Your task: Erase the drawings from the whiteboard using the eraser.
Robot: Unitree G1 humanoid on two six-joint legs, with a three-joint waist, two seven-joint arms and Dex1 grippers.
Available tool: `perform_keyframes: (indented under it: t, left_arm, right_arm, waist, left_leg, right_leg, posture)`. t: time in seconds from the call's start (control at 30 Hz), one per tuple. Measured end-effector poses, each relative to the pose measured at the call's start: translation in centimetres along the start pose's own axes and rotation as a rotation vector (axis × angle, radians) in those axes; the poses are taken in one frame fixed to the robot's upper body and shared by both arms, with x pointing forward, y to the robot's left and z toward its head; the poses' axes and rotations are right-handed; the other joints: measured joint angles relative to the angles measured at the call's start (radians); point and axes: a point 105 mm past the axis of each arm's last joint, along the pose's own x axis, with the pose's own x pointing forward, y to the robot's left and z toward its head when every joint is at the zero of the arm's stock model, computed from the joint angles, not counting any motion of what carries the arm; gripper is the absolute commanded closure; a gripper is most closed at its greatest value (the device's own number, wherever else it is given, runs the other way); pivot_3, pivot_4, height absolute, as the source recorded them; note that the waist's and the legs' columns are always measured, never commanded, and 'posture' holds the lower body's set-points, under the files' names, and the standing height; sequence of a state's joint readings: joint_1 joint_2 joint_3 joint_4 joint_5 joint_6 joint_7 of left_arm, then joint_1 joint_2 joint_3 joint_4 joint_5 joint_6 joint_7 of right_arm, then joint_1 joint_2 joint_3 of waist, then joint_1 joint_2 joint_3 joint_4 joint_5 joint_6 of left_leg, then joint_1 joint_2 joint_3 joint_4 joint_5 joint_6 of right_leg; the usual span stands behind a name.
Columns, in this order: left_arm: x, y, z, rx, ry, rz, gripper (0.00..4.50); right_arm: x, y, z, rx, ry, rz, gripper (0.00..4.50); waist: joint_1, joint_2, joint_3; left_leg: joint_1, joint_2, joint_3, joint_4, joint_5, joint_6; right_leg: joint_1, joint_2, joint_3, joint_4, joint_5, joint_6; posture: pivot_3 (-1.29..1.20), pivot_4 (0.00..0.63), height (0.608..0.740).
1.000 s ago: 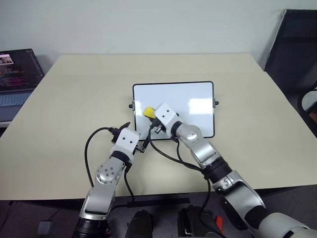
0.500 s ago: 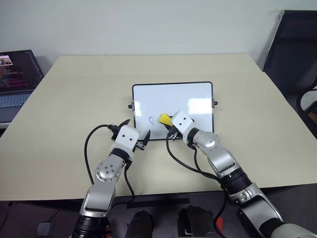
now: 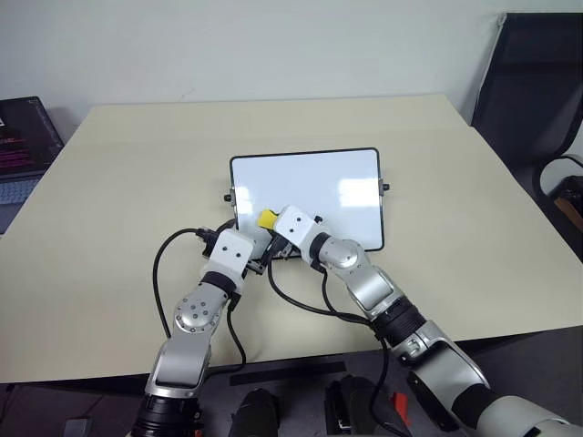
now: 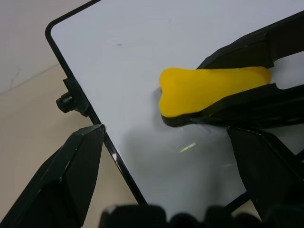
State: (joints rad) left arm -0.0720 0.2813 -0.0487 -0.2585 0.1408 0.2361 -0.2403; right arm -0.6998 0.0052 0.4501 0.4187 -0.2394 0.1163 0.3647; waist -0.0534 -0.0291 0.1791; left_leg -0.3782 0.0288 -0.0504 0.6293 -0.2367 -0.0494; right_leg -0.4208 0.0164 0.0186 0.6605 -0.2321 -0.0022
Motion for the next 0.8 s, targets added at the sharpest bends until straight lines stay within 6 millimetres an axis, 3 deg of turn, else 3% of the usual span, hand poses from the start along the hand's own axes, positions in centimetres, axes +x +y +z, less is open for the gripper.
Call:
perform_keyframes:
  t: [0.23, 0.53, 0.67, 0.8]
  left_arm:
    - [-1.1, 0.0, -1.0, -0.022, 0.047, 0.018, 0.00]
    - [-1.7, -0.5, -1.1, -0.064, 0.065, 0.013, 0.00]
    - [-1.4, -0.4, -0.7, -0.067, 0.048, 0.009, 0.00]
    - [-0.8, -0.7, 0.2, -0.065, 0.016, -0.014, 0.00]
  right_arm:
    - [-0.8, -0.7, -1.2, -0.115, 0.008, 0.009, 3.31]
    - [-3.4, -1.8, -3.5, -0.163, 0.053, 0.017, 3.31]
    - [-3.0, -1.8, -3.3, -0.157, 0.049, 0.020, 3.31]
    - [-0.9, -1.5, -1.5, -0.130, 0.017, 0.003, 3.31]
  waist:
    - [0.007, 0.000, 0.000]
    - [0.027, 0.000, 0.000]
    - [0.025, 0.000, 0.000]
    - [0.015, 0.000, 0.000]
  left_leg:
    - [0.000, 0.000, -0.001, 0.000, 0.000, 0.000]
    - [0.000, -0.001, -0.001, 0.002, 0.000, 0.000]
    - [0.001, -0.001, -0.001, 0.002, 0.000, 0.001]
    - [0.003, 0.001, 0.000, 0.001, 0.001, 0.002]
  right_leg:
    - [0.000, 0.000, 0.000, 0.000, 0.000, 0.000]
    - [0.002, 0.000, 0.000, -0.001, -0.003, -0.005]
    - [0.002, 0.000, -0.001, 0.000, -0.003, -0.006]
    - [0.002, 0.000, 0.000, 0.001, -0.003, -0.005]
  posture:
    - [0.00, 0.150, 0.740]
    - [0.00, 0.150, 0.740]
    - [0.00, 0.150, 0.740]
    - [0.00, 0.150, 0.740]
